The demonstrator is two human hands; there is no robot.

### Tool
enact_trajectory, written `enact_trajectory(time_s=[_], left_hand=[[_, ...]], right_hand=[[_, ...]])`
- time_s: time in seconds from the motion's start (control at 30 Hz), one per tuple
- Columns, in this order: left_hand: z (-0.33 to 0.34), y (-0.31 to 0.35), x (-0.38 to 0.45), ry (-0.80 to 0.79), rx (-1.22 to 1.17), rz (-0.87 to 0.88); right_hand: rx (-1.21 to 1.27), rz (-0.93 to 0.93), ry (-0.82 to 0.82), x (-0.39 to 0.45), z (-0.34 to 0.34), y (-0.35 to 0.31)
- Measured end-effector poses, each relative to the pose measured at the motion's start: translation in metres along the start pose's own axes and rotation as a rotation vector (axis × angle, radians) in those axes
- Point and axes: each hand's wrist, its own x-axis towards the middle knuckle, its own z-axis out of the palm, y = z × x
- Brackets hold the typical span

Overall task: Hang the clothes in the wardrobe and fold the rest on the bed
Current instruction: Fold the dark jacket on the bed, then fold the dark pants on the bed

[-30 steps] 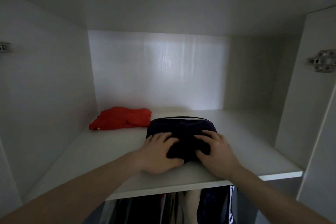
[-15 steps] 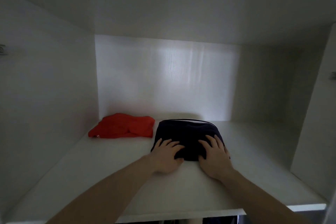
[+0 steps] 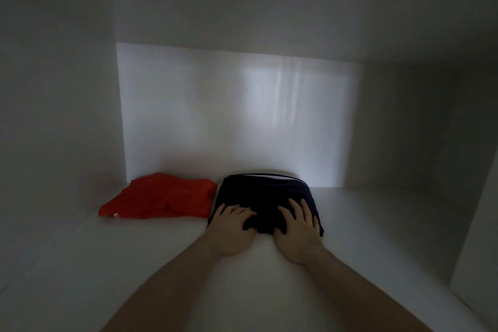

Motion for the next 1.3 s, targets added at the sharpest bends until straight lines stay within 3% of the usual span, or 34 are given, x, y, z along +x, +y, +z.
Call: enact_trajectory(time_s=[0.63,0.87,1.0,1.13,1.3], left_hand=[[0.014,-0.009,0.036,0.154,-0.006,-0.052],[0.009,-0.006,0.030,0.119,0.092,-0.035],[0.005,0.006,0.015,0.184,0.106,-0.059],[-0.005,0.040,-0.019,0.133,0.125,0.115],[-0.029,0.123,-0.087,-0.011,-0.153,0.465]], right_hand=[[-0.001,-0.052,0.088,0.041,0.017,0.012],[-0.060,0.114,0.104,0.017,0.006,-0.004],[0.043,0.199,0.067,-0.030,-0.004,-0.014],[0.223,0.213,0.056,-0.098,-0.031,-0.021],[0.259,0.219,0.120,-0.224,-0.085,-0.011]])
